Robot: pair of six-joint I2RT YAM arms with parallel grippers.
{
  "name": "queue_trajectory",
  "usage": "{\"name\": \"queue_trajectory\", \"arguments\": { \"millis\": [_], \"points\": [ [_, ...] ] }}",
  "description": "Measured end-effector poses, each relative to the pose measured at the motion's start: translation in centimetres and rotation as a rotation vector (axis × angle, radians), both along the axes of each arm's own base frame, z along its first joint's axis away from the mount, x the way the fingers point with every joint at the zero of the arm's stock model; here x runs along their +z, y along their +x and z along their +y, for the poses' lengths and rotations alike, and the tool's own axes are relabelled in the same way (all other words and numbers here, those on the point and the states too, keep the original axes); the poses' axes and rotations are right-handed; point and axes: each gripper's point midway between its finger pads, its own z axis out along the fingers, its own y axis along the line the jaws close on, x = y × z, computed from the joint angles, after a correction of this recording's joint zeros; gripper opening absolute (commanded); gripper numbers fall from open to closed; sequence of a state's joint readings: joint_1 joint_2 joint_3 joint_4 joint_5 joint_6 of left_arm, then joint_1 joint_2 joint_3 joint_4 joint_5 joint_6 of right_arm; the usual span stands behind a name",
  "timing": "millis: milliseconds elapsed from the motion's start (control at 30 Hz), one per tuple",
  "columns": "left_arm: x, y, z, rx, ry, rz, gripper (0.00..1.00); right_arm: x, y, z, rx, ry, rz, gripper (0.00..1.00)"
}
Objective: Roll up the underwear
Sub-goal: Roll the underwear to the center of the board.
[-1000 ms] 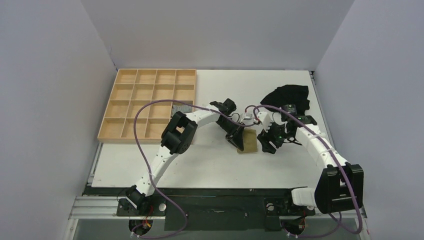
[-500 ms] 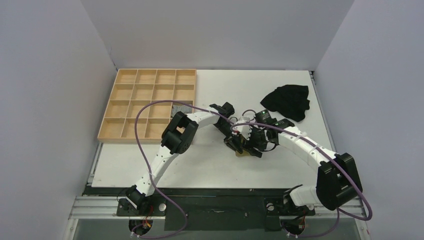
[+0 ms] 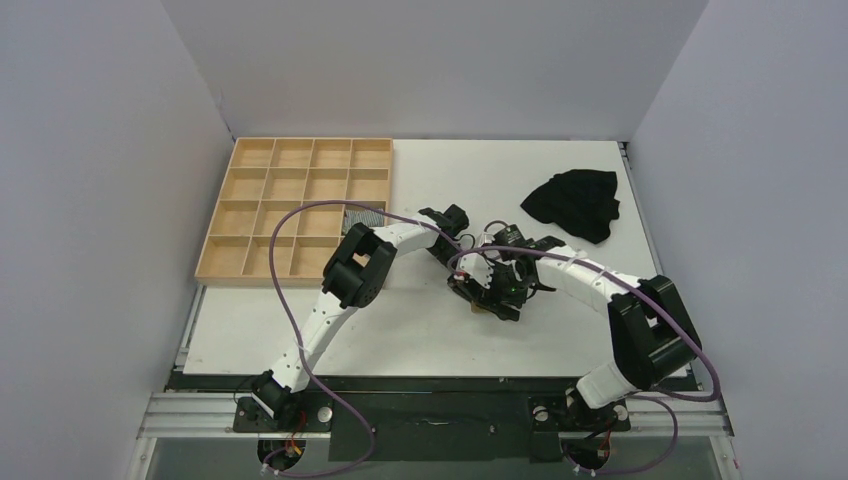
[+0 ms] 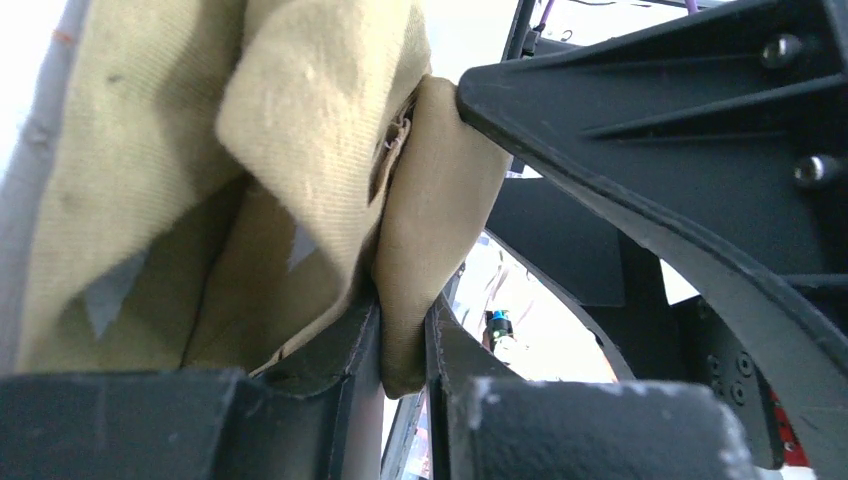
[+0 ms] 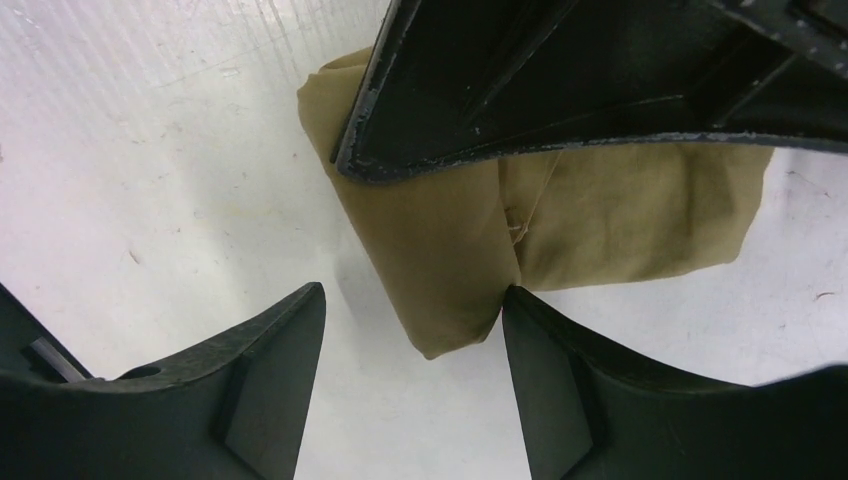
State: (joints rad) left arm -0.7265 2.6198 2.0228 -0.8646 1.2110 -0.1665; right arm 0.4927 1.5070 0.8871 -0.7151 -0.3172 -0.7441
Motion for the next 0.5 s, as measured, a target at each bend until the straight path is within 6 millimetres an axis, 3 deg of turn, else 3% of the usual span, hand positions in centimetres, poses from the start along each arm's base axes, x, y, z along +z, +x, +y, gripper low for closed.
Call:
{"name": "queue_trajectory", "arguments": {
  "millis": [233,400,500],
  "points": [
    [0.0,0.0,0.1,-0.004,-0.004,-0.005,0.00,-0.9,0.7,0.0,0.017,-0.029,0.016,0.54],
    [0.0,0.0,0.1,-0.005,-0.007,-0.008,0.00,-1.7,1.3,0.1,0.033,-0.047,0.023,0.29],
    [0.0,0.0,0.1,-0.006,-0.009,-0.008,0.02,-1.7,1.6,0.1,0.038,-0.053,0.018,0.22]
  ]
}}
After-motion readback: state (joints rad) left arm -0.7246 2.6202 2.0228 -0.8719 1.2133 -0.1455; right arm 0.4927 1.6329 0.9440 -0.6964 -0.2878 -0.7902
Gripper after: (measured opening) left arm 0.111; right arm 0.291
